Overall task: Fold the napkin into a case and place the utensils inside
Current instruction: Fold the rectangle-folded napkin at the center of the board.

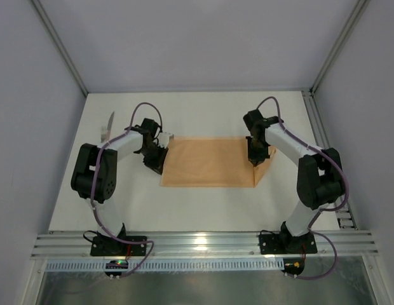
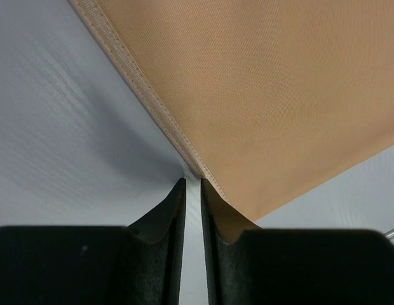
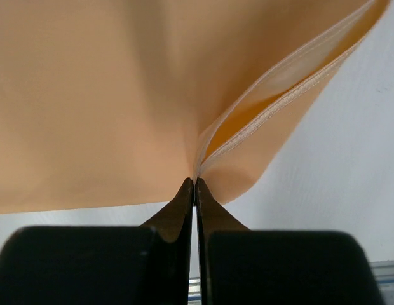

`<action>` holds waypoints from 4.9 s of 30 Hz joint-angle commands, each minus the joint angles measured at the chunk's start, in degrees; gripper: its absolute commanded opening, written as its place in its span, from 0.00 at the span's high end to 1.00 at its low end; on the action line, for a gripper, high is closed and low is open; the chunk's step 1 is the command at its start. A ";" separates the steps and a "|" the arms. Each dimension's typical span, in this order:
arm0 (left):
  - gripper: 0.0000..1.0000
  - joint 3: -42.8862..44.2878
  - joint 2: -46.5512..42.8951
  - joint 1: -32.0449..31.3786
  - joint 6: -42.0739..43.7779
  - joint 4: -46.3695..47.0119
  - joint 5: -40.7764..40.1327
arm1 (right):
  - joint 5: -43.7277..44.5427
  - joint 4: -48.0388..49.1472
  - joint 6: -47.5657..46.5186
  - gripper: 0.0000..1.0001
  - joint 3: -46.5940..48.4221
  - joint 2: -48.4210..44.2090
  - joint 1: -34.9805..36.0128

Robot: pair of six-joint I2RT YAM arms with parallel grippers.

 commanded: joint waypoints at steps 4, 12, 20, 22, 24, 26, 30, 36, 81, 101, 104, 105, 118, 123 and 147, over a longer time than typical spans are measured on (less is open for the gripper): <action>0.85 -2.27 0.11 -0.14 -1.12 3.04 2.05 | 1.72 -5.29 3.30 0.97 13.64 11.53 12.39; 0.89 -3.15 0.98 0.82 -1.04 3.48 2.76 | 1.81 -7.24 4.27 0.97 32.90 21.57 26.62; 0.92 -3.85 1.07 2.05 -0.77 3.75 3.99 | -0.90 0.39 4.00 0.97 37.13 23.24 33.32; 0.92 -3.76 1.25 2.58 -0.77 3.66 4.43 | -1.96 3.64 4.79 0.97 37.30 24.03 34.20; 0.92 -3.76 1.42 3.11 -0.86 3.57 4.60 | -3.46 6.11 4.97 0.97 37.48 24.91 34.55; 0.93 -3.76 1.43 3.63 -0.77 3.57 4.69 | -5.12 8.05 5.15 0.97 38.78 26.75 34.64; 0.93 -3.85 1.51 3.99 -0.60 3.57 4.87 | -6.54 9.46 4.36 0.97 41.25 28.96 35.87; 0.94 -3.85 2.22 4.08 -0.60 3.66 5.13 | -9.26 13.94 0.49 0.97 41.26 29.13 39.03; 0.82 1.68 -7.45 12.95 2.30 -2.84 2.75 | -14.20 18.96 -1.53 0.32 35.99 17.02 41.85; 0.64 -1.48 -8.07 -2.95 3.01 -6.27 1.53 | -11.21 27.40 12.88 0.66 -10.68 -7.16 27.26; 0.64 -2.09 -7.63 -2.95 2.57 -5.40 2.31 | -9.71 27.83 14.72 0.62 -13.58 -9.09 27.26; 0.64 -2.27 -7.80 -3.04 2.48 -5.04 2.58 | -9.53 28.09 15.25 0.62 -15.24 -9.79 27.17; 0.66 -4.11 -6.84 -4.53 3.36 -5.22 3.46 | -5.95 25.64 18.15 0.62 -15.78 -9.18 24.18; 0.74 -4.82 -5.35 -5.33 3.89 -4.51 2.41 | -6.54 26.69 18.59 0.62 -17.01 -8.49 24.01; 1.00 -6.40 -9.12 -5.24 9.50 -8.11 2.31 | -12.25 25.64 19.56 0.97 -24.74 -13.48 24.35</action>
